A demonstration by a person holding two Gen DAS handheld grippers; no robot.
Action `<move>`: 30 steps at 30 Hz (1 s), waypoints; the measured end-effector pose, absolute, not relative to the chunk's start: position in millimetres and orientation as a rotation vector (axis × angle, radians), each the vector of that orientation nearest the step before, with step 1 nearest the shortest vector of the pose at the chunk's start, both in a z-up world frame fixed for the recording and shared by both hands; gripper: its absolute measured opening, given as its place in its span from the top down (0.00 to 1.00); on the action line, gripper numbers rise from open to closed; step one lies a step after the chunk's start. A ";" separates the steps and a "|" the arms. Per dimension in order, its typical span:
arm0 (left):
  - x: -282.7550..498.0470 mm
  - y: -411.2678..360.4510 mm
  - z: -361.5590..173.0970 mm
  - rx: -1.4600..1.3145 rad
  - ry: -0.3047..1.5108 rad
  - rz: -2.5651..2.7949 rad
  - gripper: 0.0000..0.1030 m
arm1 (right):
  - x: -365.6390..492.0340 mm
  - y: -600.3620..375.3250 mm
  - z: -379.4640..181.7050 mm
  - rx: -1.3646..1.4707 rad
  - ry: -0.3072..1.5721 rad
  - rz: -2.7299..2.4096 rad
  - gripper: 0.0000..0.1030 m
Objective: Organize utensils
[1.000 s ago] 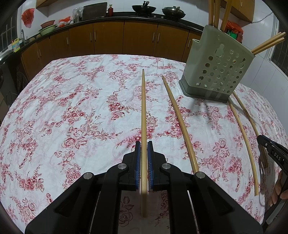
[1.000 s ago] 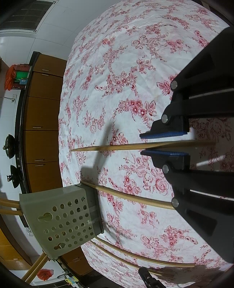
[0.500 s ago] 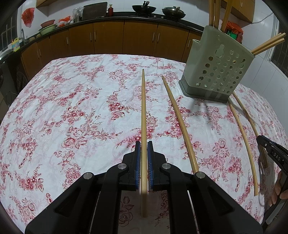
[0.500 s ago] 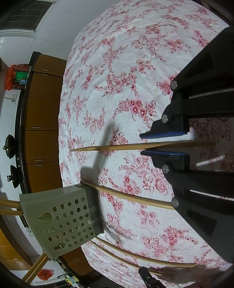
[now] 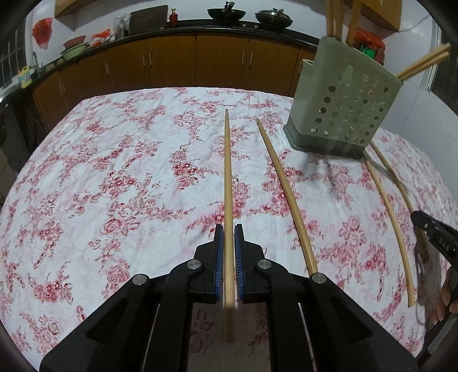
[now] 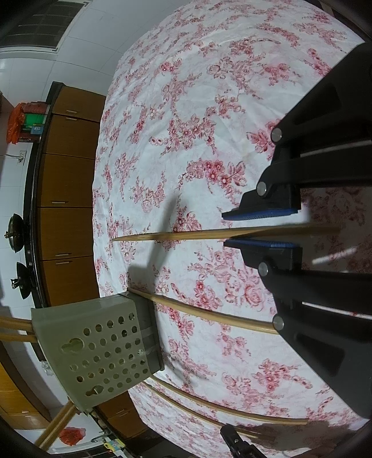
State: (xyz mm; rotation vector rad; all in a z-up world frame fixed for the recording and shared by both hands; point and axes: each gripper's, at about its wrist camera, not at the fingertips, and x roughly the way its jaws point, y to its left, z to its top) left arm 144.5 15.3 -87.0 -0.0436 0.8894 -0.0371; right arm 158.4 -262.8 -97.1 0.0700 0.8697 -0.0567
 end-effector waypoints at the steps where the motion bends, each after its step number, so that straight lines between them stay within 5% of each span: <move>1: 141.5 13.7 -86.9 -0.035 0.890 -0.036 0.91 | 156.7 -263.0 -97.0 0.069 0.870 -0.055 0.85; 13: 133.3 20.0 -79.8 -0.036 0.894 -0.057 0.93 | 147.5 -270.9 -81.1 0.088 0.850 -0.035 0.92; 30: 120.4 35.3 50.7 -0.107 0.535 -0.088 0.93 | 122.7 -289.7 28.7 0.135 0.518 -0.040 0.92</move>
